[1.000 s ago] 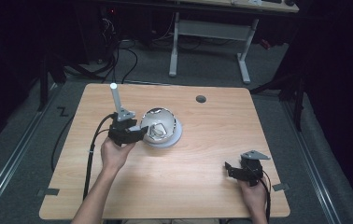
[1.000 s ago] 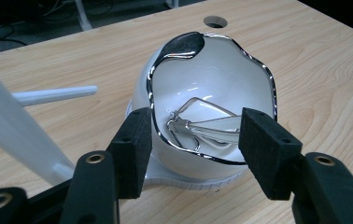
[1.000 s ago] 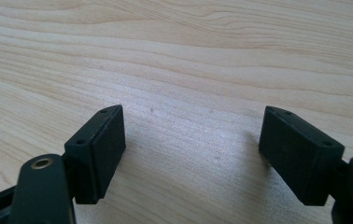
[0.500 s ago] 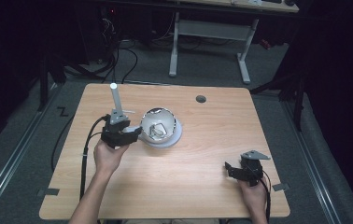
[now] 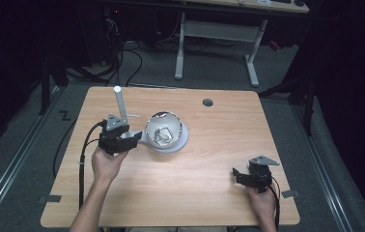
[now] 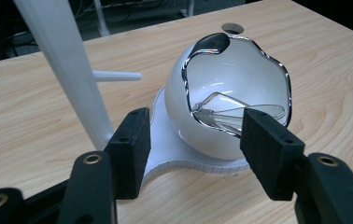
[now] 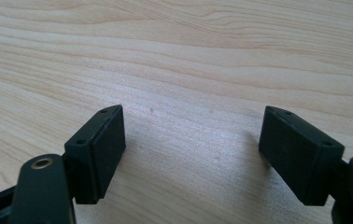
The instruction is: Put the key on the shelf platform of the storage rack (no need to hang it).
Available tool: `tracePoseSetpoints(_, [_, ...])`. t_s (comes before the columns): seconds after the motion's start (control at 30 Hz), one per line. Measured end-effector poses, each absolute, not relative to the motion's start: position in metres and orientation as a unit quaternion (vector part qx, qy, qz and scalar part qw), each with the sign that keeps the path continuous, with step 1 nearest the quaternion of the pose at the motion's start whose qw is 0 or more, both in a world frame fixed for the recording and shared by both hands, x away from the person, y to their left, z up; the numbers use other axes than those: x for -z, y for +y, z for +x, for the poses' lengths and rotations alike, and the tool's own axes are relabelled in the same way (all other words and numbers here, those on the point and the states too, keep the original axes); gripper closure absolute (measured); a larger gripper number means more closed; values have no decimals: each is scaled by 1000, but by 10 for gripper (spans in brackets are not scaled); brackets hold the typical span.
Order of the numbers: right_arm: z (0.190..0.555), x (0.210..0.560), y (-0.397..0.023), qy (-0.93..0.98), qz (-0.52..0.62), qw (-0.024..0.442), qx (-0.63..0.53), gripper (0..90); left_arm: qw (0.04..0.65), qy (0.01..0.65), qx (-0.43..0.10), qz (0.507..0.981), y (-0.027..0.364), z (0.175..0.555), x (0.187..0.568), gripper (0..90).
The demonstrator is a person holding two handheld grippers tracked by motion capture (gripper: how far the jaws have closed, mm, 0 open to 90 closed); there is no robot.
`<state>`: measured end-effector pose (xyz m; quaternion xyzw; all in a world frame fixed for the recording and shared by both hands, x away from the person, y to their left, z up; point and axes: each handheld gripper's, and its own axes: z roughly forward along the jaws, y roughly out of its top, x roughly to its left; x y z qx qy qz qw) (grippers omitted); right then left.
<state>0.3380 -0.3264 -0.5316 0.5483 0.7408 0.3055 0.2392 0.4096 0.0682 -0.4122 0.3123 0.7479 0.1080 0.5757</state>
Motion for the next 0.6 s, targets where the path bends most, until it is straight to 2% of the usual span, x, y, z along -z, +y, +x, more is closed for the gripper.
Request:
tracePoseSetpoints(0.03, [338, 532, -326, 741, 548, 239, -305, 232, 579, 740, -113, 324, 71, 409, 413, 433])
tracePoseSetpoints(0.6, [338, 532, -326, 741, 548, 239, -306, 232, 583, 748, -115, 296, 90, 401, 409, 431])
